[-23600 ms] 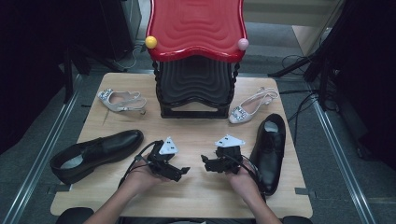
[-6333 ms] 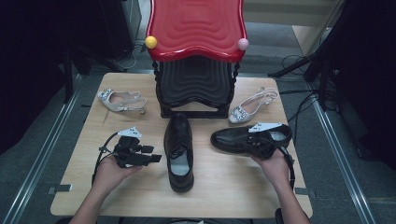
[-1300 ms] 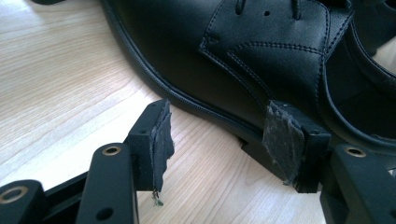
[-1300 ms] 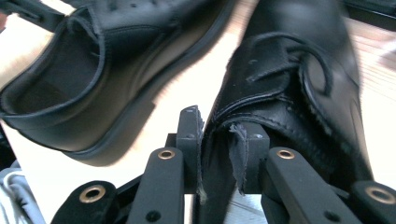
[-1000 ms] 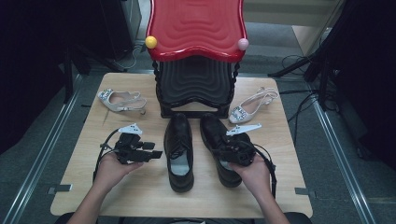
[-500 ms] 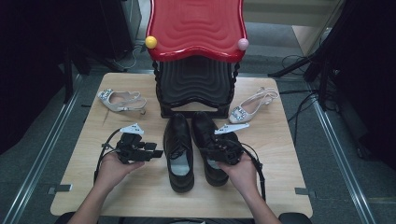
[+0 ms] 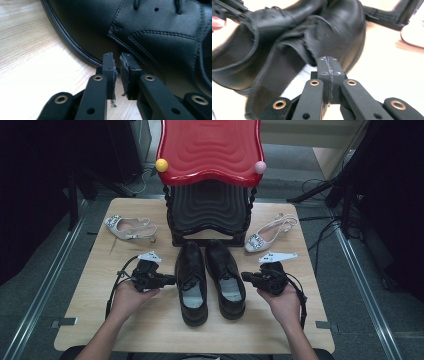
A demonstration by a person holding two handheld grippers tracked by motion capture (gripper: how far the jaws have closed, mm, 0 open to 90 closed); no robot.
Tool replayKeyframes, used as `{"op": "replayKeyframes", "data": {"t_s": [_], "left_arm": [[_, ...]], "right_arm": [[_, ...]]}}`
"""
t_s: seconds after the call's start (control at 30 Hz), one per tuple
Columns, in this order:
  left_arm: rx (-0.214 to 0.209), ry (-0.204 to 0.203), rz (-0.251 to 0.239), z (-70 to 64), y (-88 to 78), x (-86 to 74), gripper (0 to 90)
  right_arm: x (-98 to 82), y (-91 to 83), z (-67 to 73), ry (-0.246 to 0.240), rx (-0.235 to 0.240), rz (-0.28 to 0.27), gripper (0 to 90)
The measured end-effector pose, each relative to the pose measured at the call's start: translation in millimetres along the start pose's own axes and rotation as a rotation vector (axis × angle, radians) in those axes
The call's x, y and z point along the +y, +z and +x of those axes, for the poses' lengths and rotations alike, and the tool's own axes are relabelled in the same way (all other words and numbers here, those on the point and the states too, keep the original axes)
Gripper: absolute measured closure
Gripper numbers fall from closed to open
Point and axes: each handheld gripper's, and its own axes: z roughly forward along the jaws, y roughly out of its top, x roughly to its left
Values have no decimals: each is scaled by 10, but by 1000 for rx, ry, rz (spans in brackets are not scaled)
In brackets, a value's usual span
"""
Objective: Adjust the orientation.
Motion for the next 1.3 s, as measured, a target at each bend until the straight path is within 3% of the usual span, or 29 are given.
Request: {"op": "replayKeyframes", "data": {"t_s": [0.13, 0.3, 0.5, 0.7, 0.77, 0.87, 1.0, 1.1, 1.3], "left_arm": [[7, -13, 28, 47, 50, -8, 857], [3, -15, 45, 54, 117, -17, 872], [-28, -28, 44, 62, 135, -13, 895], [-51, -2, 56, -21, 192, -5, 892], [-39, 16, 59, -39, 193, -2, 897], [-62, 2, 61, -40, 196, -6, 900], [-68, -10, 63, -76, 201, -5, 900], [-94, -16, 63, -108, 228, -18, 900], [-124, 40, 74, -282, 323, -10, 900]], "right_arm": [[-34, 127, -48, -35, -47, 42, 900], [-49, 233, -64, -35, -60, 79, 900], [-63, 243, -74, 9, -40, 71, 900], [-80, 278, -43, 25, -9, 76, 900], [-85, 289, -6, 21, -20, 79, 900], [-82, 284, -18, 13, -25, 77, 900], [-74, 274, -68, 38, -3, 69, 900], [-70, 265, -81, 27, -20, 62, 900], [-76, 145, -163, 65, -48, 38, 900]]}}
